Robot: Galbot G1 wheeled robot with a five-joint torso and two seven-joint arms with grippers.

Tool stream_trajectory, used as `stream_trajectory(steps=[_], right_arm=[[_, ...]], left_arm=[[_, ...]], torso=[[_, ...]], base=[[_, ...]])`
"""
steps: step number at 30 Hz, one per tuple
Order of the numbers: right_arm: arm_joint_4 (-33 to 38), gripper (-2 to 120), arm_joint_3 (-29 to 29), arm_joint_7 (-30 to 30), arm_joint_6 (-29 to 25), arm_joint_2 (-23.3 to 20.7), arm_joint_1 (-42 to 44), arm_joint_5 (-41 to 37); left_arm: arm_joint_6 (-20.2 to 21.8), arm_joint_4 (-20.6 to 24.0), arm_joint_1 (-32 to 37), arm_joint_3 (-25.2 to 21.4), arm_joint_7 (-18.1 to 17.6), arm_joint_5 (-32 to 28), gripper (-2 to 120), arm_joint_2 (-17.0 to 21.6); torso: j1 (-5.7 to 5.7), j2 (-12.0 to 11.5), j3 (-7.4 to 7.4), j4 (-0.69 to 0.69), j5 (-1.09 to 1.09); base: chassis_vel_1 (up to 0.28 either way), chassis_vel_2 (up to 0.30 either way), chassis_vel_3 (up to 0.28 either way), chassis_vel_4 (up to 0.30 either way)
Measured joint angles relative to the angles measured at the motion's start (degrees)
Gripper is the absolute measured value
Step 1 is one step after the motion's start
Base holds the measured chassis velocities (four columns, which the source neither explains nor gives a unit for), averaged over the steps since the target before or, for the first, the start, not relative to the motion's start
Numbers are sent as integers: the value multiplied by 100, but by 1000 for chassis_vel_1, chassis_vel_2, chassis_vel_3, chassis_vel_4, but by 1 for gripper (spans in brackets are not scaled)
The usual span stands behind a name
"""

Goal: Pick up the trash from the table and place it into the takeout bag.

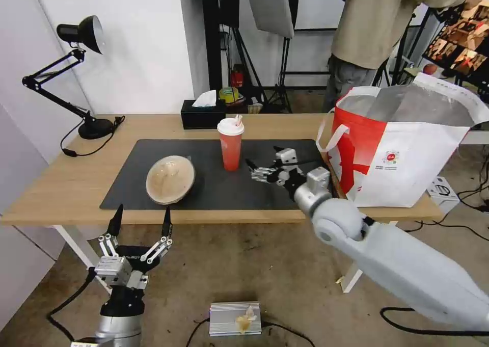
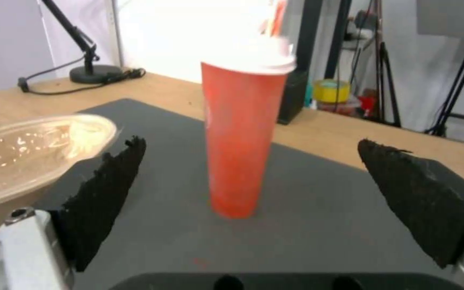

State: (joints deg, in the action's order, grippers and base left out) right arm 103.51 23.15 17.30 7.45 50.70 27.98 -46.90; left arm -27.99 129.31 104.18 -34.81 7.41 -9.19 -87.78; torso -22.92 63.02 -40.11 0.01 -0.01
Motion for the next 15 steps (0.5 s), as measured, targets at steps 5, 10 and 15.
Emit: stream_trajectory(steps=[5,10,15], right_arm=[[-334,100,147,16,1,316,-109,16],[-611,100,231,18,1,533,-183,39],[-782,100,255,11,0,681,-192,110]], left_arm=[[5,-47,-30,-39,-4,-85,100,23],[6,-131,-53,-63,-6,-110,100,27],[6,-146,-59,-68,-8,-126,100,30]], torso=[[0,0,0,-1,0],[0,0,0,0,0],[0,0,0,-1,1]], base=[[0,0,0,0],[0,0,0,0],[0,0,0,0]])
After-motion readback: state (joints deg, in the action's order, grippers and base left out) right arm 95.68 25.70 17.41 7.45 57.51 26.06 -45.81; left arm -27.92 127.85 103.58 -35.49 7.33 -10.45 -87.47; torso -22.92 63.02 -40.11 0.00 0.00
